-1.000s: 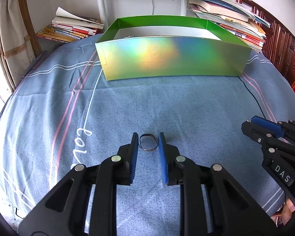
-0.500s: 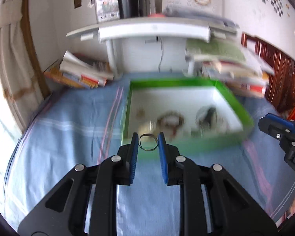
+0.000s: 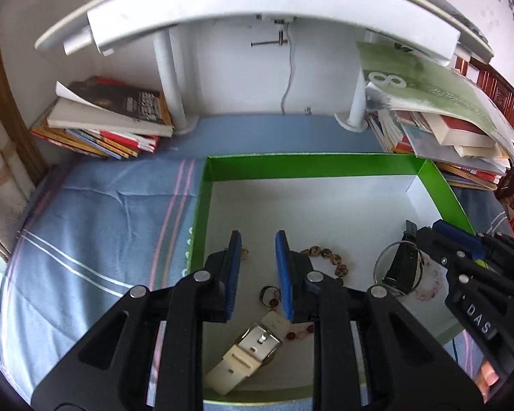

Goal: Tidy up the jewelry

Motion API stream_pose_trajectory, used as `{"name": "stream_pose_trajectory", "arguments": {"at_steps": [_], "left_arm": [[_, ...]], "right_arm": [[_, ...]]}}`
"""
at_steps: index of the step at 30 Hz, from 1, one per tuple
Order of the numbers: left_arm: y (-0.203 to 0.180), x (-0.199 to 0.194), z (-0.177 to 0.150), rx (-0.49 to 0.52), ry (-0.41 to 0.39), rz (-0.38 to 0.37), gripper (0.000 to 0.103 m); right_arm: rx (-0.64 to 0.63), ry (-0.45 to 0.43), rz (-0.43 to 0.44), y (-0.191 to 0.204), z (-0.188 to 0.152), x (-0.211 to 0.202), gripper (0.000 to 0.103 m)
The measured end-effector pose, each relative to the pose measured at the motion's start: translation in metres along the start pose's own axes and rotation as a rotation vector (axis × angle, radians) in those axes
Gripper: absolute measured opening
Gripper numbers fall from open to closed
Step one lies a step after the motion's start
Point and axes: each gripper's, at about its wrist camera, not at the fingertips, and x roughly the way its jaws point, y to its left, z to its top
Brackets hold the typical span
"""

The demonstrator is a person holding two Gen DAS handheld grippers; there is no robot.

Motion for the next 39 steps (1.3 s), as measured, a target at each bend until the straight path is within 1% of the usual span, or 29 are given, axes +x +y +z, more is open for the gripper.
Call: {"name": "stream_pose_trajectory", "arguments": {"at_steps": [1,2,3,4,6,7,8,9,11,15,17,19,22,27,32,39], "left_arm": [[0.001,-0.001,-0.001,-0.005,-0.004,-0.01,0.027],[0.002,-0.005,-0.002,-0.005,-0.015,-0.016,0.037],[0.002,-0.01,-0.003,-0.002,-0.031,-0.01,0.041],[0.002,-0.015,-0.004,0.002,-0.043,0.0,0.048],[0.003,-0.031,-0.009,0.003,-0.075,0.018,0.054],[0.005,-0.039,-0.011,-0.005,-0.085,0.021,0.061],[0.006,-0.047,-0.015,-0.016,-0.098,0.027,0.067],[0.007,-0.057,-0.02,-0.023,-0.117,0.035,0.069],[0.009,-0.075,-0.032,-0.03,-0.149,0.054,0.078],[0.011,-0.114,-0.06,-0.034,-0.214,0.088,0.088],[0.013,-0.133,-0.074,-0.04,-0.244,0.1,0.094],[0.014,-0.15,-0.088,-0.056,-0.278,0.122,0.098],[0.011,-0.169,-0.107,-0.057,-0.302,0.128,0.099],[-0.003,-0.186,-0.122,-0.019,-0.314,0.137,0.099],[-0.008,-0.19,-0.126,-0.004,-0.309,0.126,0.099],[-0.007,-0.192,-0.127,-0.01,-0.309,0.13,0.099]], "right_arm": [[-0.002,-0.014,-0.002,0.0,-0.001,-0.004,0.044],[0.002,-0.037,-0.005,-0.002,-0.003,-0.011,0.058],[0.015,-0.061,-0.006,-0.005,-0.004,-0.02,0.059],[0.025,-0.07,0.001,-0.009,-0.005,-0.027,0.059],[0.056,-0.096,0.037,-0.016,-0.007,-0.045,0.059],[0.077,-0.115,0.039,-0.019,-0.011,-0.055,0.061],[0.096,-0.139,0.032,-0.022,-0.015,-0.066,0.067],[0.107,-0.164,0.026,-0.023,-0.02,-0.076,0.07],[0.105,-0.204,0.012,-0.023,-0.03,-0.094,0.08],[0.069,-0.279,-0.044,-0.015,-0.063,-0.131,0.091],[0.058,-0.302,-0.055,-0.013,-0.079,-0.147,0.097],[0.069,-0.314,-0.057,-0.012,-0.091,-0.158,0.1],[0.064,-0.296,-0.049,-0.007,-0.103,-0.166,0.1],[0.028,-0.302,-0.076,0.004,-0.108,-0.175,0.1],[0.019,-0.325,-0.088,0.008,-0.11,-0.185,0.1],[0.014,-0.328,-0.099,0.01,-0.111,-0.188,0.1]]}}
